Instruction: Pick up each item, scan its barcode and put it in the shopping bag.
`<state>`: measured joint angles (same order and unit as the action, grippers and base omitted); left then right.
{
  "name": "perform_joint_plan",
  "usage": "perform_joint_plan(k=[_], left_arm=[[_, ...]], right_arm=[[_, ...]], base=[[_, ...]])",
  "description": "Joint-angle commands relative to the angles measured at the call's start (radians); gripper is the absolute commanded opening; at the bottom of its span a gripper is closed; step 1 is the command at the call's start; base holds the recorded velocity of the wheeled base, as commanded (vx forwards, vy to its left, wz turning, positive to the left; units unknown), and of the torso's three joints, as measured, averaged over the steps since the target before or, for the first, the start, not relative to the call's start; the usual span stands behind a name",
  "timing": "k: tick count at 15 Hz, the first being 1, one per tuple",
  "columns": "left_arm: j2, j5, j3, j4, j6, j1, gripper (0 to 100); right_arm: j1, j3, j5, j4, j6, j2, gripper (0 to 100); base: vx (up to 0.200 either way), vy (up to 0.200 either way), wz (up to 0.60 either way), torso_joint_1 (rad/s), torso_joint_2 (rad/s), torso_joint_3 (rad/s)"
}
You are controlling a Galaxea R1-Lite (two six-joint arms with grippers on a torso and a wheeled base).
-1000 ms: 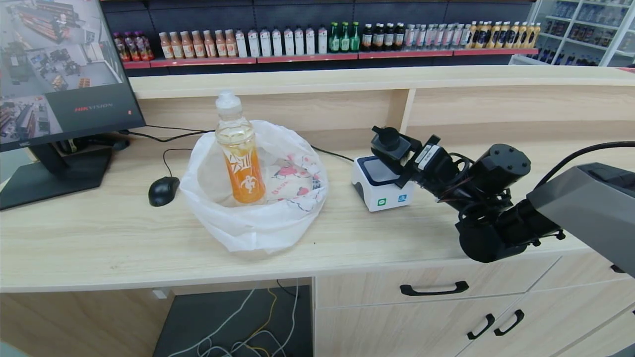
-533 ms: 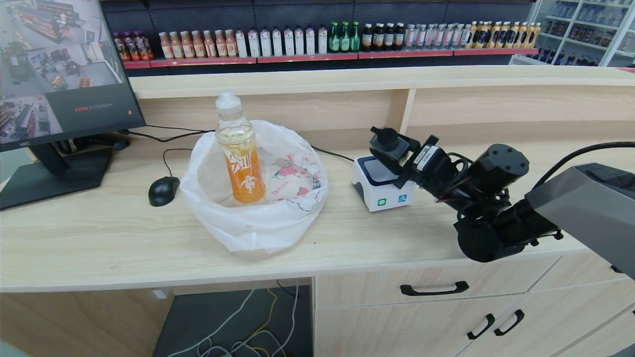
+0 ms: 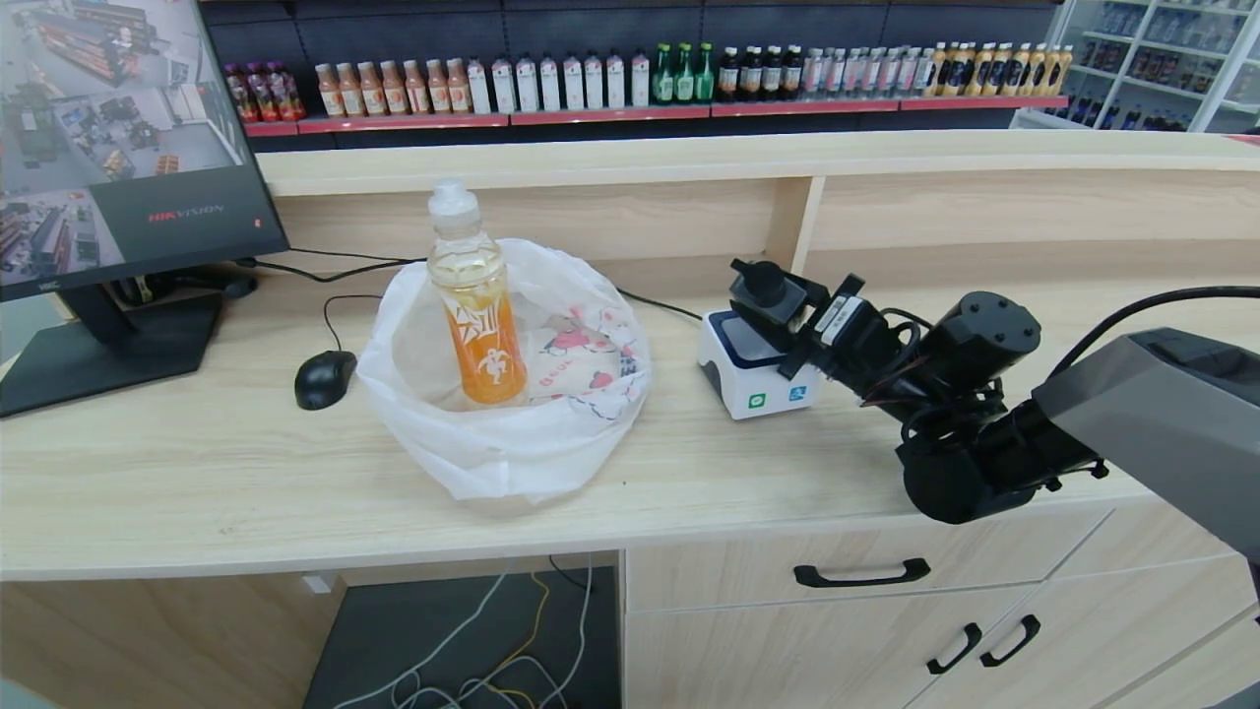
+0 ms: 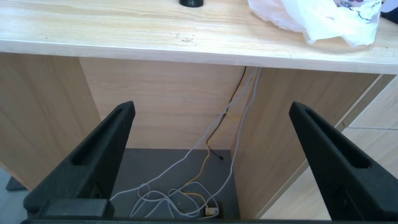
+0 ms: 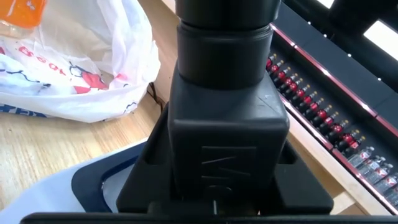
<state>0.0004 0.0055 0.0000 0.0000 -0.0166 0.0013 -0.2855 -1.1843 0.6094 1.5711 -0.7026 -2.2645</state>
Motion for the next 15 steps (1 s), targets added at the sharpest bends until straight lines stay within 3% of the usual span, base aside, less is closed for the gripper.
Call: perform_joint_plan(k=[1,15], left_arm=[[0.0,0.001,0.0,0.0,0.0,0.0,100],[0.0,0.001,0.0,0.0,0.0,0.0,100]], right_arm=[[-0.001,0.0,0.0,0.0,-0.006,-0.003,0],[-0.009,0.0,-0.013,0.0,-0.006,0.045,0]], base=[[0.0,0.0,0.0,0.0,0.0,0.0],[0.0,0.0,0.0,0.0,0.0,0.0]])
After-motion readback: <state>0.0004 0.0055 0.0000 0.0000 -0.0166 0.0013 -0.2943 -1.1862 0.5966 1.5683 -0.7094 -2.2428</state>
